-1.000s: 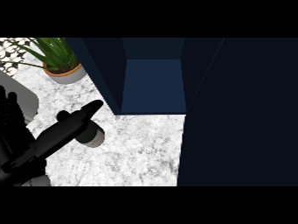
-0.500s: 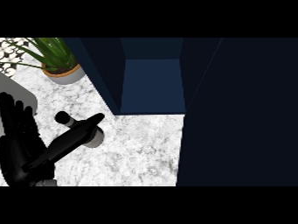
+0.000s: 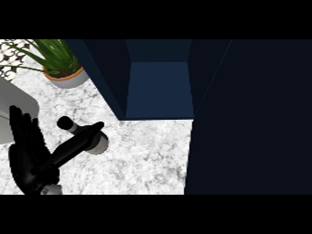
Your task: Pick up the wine, place it into the cabinet and close the cabinet
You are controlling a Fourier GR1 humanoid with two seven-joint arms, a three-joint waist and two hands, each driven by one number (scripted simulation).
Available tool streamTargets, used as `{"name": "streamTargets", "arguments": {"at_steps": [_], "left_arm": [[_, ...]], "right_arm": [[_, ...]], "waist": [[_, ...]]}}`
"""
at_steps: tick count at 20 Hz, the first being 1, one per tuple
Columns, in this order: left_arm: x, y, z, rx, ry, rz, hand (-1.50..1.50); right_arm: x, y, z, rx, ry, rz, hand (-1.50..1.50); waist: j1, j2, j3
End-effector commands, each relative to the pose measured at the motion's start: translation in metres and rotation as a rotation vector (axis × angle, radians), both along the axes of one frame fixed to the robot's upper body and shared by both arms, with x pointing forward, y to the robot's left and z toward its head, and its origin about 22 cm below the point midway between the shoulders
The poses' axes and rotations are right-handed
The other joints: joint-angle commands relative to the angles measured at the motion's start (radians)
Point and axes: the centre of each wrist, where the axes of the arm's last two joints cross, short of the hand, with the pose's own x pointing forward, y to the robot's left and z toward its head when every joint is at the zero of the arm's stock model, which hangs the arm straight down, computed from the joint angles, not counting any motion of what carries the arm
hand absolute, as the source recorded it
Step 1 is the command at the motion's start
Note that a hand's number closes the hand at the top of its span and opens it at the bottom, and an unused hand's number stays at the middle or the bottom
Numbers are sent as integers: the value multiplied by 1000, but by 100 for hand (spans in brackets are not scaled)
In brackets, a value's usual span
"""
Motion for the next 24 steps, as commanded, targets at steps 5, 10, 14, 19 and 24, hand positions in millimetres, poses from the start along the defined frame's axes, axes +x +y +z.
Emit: {"name": "streamTargets", "arguments": {"at_steps": [5,10,14,19,24], "left_arm": [[4,17,-47,-18,41,18,-150],[16,31,-66,-63,54,17,-150],[2,36,-88,-54,51,-10,-150],[4,35,-120,-80,55,-47,-150],[-3,35,-131,-103,54,-71,-150]], "right_arm": [[-44,-2,25,64,-59,33,-150],[-37,-9,26,38,-80,25,-150],[-53,-15,30,48,-69,8,-150],[-45,-13,32,43,-81,31,-150],[-48,-16,30,59,-94,17,-150]], "waist": [[2,-1,-1],[7,2,1],[-2,-2,1],[3,2,0],[2,0,2]]}}
